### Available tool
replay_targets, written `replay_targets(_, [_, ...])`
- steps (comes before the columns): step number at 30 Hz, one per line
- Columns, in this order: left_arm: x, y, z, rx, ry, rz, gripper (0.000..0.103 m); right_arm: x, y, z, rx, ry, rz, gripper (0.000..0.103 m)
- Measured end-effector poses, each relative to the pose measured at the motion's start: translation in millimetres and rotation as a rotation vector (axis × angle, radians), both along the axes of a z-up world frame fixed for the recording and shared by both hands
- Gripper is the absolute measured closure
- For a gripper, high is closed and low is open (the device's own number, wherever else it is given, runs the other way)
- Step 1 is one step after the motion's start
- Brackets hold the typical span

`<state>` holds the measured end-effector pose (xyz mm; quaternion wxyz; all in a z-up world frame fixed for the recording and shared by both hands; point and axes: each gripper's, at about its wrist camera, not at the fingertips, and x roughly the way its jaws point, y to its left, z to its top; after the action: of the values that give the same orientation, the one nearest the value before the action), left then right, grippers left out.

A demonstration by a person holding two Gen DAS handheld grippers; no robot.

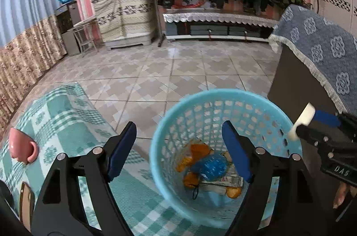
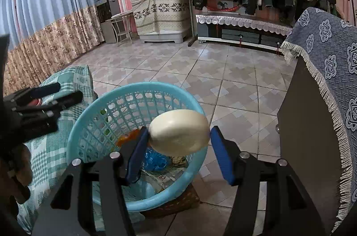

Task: Collect trash
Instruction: 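Open the left tool to drop the packet while the right drops the bowl, then move both tools back over the items on the bedspread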

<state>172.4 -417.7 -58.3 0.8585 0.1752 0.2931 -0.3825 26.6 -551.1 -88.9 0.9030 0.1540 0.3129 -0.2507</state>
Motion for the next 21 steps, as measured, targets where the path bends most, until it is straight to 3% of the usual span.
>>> replay_targets(3, [3.9, 16.6, 13.3, -0.035, -0.04, 0.054, 0.013, 5.7, 3.0, -2.9, 0.006, 0.003, 0.005, 0.046])
replay_targets(14, [11.0, 74.4, 39.0, -0.064, -0.129, 0.206, 0.005, 46.4, 25.4, -16.5, 0.023, 0.027, 0.041, 0.045])
replay_targets(16, [10.7, 85.2, 39.4, -0.063, -0.132, 0.221, 0.005, 50.0, 30.1, -17.2, 0.031, 0.023, 0.039, 0.031])
replay_targets(21, [10.7, 120.4, 42.2, -0.072, -0.132, 0.281, 0.005, 50.5, 39.6, -10.5, 0.005, 0.013, 0.011, 0.019])
